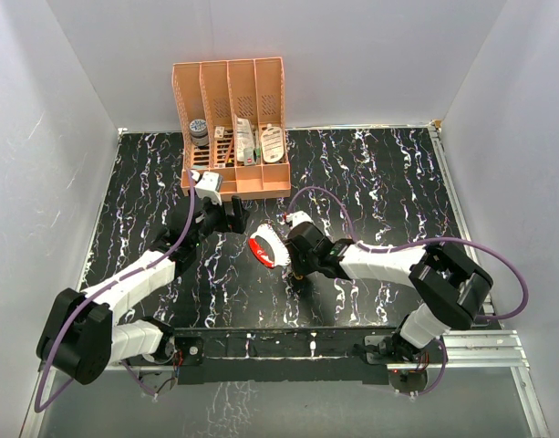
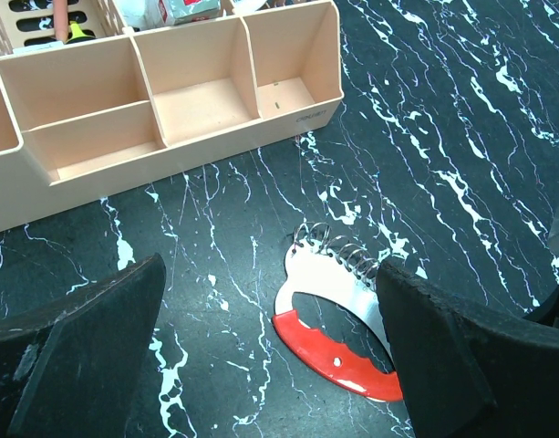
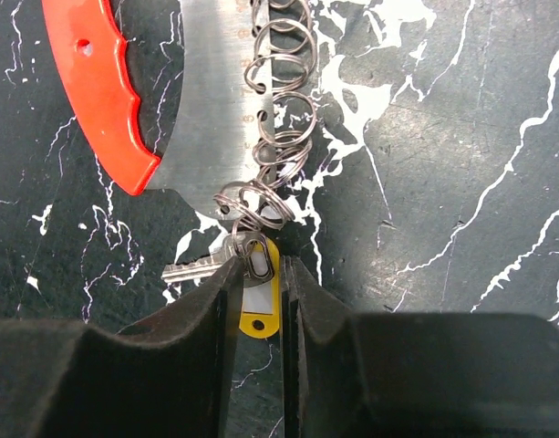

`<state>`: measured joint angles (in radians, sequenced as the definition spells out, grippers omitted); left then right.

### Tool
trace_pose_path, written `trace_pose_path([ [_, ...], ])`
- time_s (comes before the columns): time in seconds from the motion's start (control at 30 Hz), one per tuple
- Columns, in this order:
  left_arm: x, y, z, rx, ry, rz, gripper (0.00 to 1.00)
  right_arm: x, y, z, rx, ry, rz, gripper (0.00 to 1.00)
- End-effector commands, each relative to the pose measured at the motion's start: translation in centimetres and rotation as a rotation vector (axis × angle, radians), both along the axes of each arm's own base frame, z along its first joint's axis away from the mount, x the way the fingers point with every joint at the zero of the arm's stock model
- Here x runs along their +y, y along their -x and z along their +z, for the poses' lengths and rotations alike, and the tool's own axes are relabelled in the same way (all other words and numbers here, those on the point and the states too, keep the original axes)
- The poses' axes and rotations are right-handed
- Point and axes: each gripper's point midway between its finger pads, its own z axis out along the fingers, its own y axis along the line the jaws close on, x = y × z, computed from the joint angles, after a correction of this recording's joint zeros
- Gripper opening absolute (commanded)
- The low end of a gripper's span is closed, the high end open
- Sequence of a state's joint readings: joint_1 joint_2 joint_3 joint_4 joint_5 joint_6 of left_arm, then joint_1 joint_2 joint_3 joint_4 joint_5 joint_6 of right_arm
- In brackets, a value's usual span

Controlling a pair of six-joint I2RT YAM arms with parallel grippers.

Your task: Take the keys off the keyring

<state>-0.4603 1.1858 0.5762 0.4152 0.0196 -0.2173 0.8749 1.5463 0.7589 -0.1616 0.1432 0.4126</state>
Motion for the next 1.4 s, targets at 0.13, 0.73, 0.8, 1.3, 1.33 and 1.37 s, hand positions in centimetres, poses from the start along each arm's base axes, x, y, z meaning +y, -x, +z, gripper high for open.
trace_pose_path([
  [0.13, -0.4, -0.4, 1.4, -0.032, 0.019, -0.014, 0.99, 1.7, -1.0, 2.5, -0.056, -0.046, 0.024, 0.27],
  [0.73, -0.7, -0.4, 1.1, -0.025, 0.022, -0.023, 0.99, 2.7, -2.7, 3.8, -0.112, -0.057, 0.013, 0.24],
  [0.8, -0.7, -0.4, 1.2, -0.026, 0.023, -0.024, 0.99, 2.6, -2.6, 3.6, -0.109, -0.053, 0.016, 0.24],
  [1.3, -0.7, -0.4, 1.1, -0.022, 0.025, -0.022, 0.98, 2.2, -2.3, 2.3, -0.095, -0.038, 0.003, 0.21],
  [1.33, -0.6, -0.4, 1.0, -0.021, 0.023, -0.022, 0.98, 2.2, -2.4, 2.2, -0.093, -0.037, 0.003, 0.21],
  [1.37, -0.6, -0.4, 1.0, -0.02, 0.022, -0.021, 0.98, 2.3, -2.4, 2.0, -0.09, -0.033, 0.004, 0.2],
])
